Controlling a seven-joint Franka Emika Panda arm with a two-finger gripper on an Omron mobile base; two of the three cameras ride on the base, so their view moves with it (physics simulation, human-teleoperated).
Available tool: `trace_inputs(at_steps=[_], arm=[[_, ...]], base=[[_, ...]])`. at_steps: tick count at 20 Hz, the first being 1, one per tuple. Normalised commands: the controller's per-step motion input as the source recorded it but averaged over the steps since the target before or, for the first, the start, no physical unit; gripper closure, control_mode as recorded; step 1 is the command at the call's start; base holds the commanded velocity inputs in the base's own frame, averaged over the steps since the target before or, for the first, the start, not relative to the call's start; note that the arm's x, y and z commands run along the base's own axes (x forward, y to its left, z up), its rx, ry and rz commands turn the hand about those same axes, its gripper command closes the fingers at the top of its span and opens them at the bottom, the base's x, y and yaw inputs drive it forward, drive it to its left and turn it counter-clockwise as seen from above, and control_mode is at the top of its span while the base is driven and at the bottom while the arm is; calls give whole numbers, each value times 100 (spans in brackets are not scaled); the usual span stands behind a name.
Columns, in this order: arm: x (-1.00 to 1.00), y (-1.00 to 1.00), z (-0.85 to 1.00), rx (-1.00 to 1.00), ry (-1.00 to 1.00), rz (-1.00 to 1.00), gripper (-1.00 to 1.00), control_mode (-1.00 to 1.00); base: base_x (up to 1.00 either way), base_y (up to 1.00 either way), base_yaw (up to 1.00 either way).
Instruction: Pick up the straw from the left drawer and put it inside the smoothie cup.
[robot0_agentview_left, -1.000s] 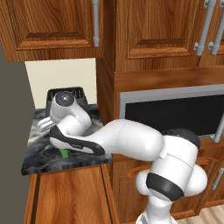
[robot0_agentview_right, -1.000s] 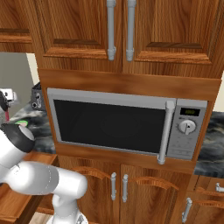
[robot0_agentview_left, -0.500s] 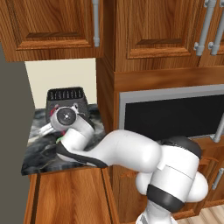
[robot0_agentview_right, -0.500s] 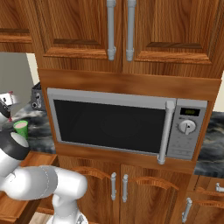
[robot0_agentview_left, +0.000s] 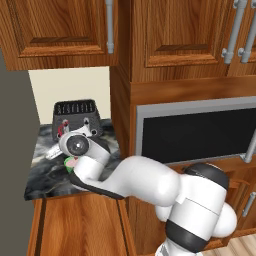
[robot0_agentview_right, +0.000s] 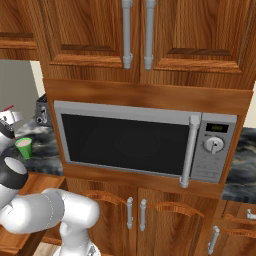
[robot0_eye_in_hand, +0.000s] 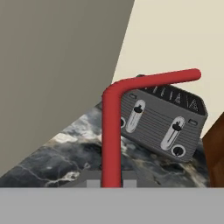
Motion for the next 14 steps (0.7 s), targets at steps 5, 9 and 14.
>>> trace_inputs(at_steps=[5,9,14], arm=[[0,-10,-13,1,0,0,100,-100],[2,-2,0,1,0,0,100,-100],[1,0,-1,0,-2,0,100,-100]], base=[[0,0,0],[0,0,0],[0,0,0]])
